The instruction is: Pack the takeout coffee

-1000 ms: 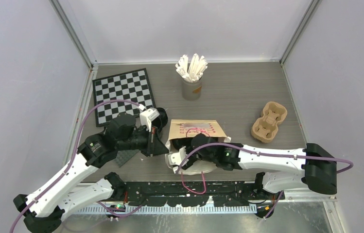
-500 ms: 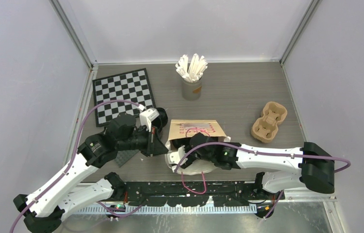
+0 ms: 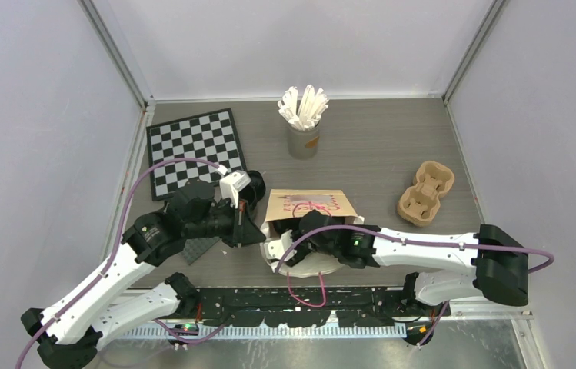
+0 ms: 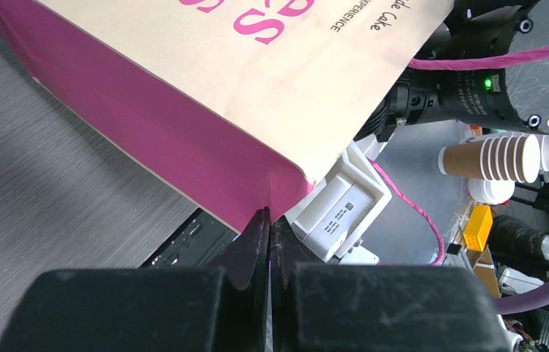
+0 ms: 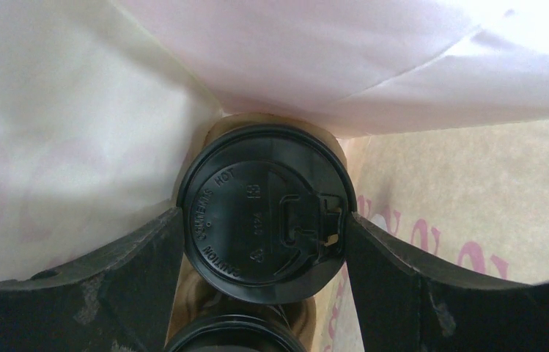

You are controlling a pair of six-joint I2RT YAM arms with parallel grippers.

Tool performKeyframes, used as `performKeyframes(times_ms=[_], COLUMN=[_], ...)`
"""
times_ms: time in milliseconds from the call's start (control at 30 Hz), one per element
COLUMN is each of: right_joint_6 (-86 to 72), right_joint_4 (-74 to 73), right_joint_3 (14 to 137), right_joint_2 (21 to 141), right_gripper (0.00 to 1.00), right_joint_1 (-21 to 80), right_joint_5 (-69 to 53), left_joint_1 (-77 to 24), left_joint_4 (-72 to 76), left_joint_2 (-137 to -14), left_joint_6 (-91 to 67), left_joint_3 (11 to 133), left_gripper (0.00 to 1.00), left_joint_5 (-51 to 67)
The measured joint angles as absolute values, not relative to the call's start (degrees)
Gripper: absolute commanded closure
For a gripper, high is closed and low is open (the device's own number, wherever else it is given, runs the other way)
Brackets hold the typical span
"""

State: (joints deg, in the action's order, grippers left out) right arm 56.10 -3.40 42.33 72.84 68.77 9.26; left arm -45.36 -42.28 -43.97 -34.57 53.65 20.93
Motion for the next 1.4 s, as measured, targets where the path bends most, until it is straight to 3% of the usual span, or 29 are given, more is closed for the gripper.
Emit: performKeyframes(times_ms=[1167,1400], right_joint_6=[55.4,55.4], right_joint_4=[0.6,1.1], right_joint_3=[42.9,42.9], right_joint_2=[77.6,78.0], right_gripper=[0.27,0.23], right_joint_1=[68.1,68.0], right_joint_5=[10.8,11.1], left_joint_1=[-44.9,-44.8], left_joint_4=[-43.9,-44.0], left_joint_2=[-43.6,-43.6], left_joint_6=[-35.4,-35.4], left_joint_3=[52.9,52.7], left_gripper=[1.0,1.0], left_joint_5=[16.0,15.6])
